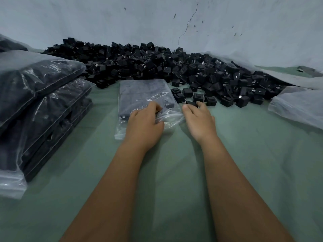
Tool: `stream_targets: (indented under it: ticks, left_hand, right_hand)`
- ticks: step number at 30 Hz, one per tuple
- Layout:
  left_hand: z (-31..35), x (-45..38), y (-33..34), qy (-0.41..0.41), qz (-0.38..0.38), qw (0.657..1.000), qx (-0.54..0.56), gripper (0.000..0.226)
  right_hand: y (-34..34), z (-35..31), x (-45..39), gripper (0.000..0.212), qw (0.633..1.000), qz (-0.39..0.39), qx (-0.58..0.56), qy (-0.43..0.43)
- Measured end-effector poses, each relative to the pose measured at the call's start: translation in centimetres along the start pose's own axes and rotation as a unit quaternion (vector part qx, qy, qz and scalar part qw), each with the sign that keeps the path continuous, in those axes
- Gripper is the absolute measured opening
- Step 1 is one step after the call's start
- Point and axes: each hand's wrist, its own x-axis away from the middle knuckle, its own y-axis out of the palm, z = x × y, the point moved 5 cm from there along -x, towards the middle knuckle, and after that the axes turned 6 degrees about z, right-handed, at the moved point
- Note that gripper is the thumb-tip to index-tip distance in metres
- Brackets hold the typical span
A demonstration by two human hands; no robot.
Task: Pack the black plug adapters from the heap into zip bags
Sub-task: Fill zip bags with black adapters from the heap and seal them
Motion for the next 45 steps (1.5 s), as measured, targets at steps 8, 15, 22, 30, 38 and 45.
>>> stream_targets:
  ticks: [8,15,22,30,38,45]
  left_hand:
    - [0.0,-0.1,0.1,0.011,0.012,1.0,-0.021,0.033]
    - [0.5,-0.1,-0.4,0.006,0.027,1.0,-0.006,0.015]
    - [0.4,-0.2,-0.5,-0.015,0.018,1.0,0.016,0.015]
    - [0.3,-0.1,-0.4,-0.009,0.031,0.999,0.005,0.023]
    - [0.3,-0.1,-0.3,0.006,0.018,1.0,-0.009,0.033]
    - [0.2,-0.2,-0.2,0.013,0.013,1.0,-0.019,0.04]
  right_hand:
    - [-3.3,-2.0,1.9,0.02,0.939,0.224,-0.253,-0.071]
    - [-1.8,-5.9,4.5,0.029,0.945,0.147,-0.224,-0.185]
    - [-1.5,-6.6,4.8,0.025,0.957,0.128,-0.044,-0.257]
    - [-0.7,-6.1,4.4,0.027,0.934,0.128,0.128,-0.308]
    - [-0.1,-5.4,3.5,0.033,0.954,0.138,0.077,-0.254]
    - [0.1,-3.4,2.1,0.047,0.979,0.146,0.095,-0.104]
